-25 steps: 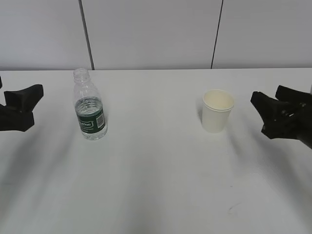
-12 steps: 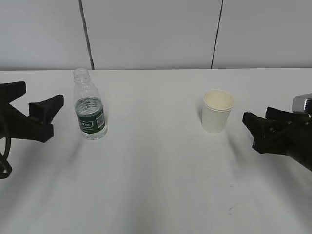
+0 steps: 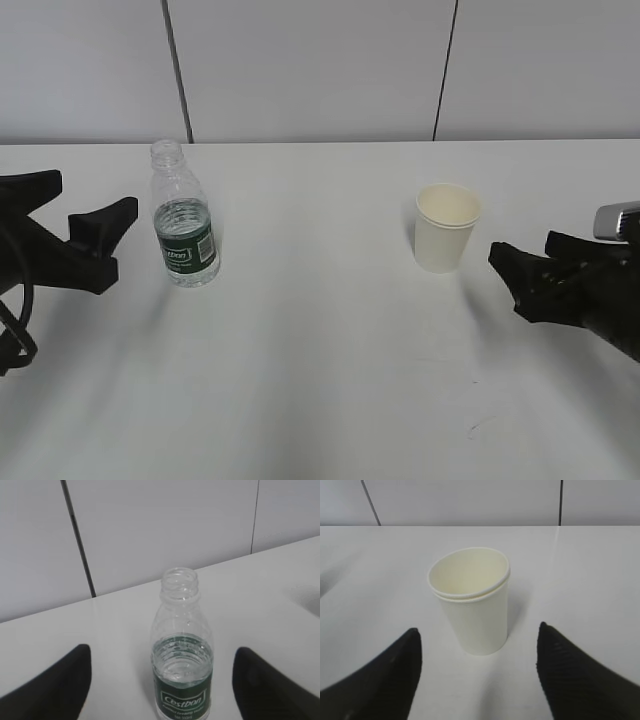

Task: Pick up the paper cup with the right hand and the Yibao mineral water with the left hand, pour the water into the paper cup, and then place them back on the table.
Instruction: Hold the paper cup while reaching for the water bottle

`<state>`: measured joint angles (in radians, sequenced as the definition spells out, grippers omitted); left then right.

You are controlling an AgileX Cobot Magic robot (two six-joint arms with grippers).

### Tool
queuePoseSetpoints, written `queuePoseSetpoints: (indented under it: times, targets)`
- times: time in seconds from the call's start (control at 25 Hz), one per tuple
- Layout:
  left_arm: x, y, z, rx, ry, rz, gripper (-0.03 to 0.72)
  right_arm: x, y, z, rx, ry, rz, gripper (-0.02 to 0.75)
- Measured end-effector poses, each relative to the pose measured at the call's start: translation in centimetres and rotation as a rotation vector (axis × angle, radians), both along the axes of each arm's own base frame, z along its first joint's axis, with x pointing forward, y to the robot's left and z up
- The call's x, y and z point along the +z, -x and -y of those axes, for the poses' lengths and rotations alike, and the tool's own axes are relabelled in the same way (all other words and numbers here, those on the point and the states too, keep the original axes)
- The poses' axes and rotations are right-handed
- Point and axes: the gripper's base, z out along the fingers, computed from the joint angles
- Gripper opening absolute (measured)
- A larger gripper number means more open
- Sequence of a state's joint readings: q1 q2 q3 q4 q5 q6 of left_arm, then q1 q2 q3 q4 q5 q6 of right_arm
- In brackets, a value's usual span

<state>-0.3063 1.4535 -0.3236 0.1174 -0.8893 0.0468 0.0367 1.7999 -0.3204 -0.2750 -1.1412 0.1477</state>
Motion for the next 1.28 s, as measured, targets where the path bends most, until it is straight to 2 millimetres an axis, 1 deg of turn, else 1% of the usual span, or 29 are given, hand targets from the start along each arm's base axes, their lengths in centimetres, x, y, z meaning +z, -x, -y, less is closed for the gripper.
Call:
queuePoseSetpoints:
  times: [0.08, 0.24, 0.4, 0.76, 0.92, 1.28]
  targets:
    - [0.1, 0.0, 0.0, -0.001, 0.004, 0.008, 0.531, 0.0, 0.0, 0.0, 0.0, 0.0, -0.001, 0.629]
    - [0.2, 0.0, 0.0, -0.002, 0.009, 0.021, 0.531, -0.4, -0.2, 0.1, -0.007, -0.001, -0.012, 0.654]
    - [0.2, 0.0, 0.0, -0.004, 0.008, 0.022, 0.531, -1.0, -0.5, 0.1, -0.009, -0.001, -0.029, 0.658]
    - [0.2, 0.0, 0.1, -0.007, 0.006, 0.022, 0.531, -2.3, -2.0, 0.0, -0.009, 0.0, -0.05, 0.659]
    - [0.2, 0.0, 0.1, -0.008, 0.006, 0.022, 0.531, -2.3, -2.9, 0.0, -0.009, -0.001, -0.033, 0.659]
    - [0.2, 0.0, 0.1, -0.01, 0.004, 0.023, 0.531, -3.7, -4.6, -0.3, 0.012, 0.002, -0.042, 0.659]
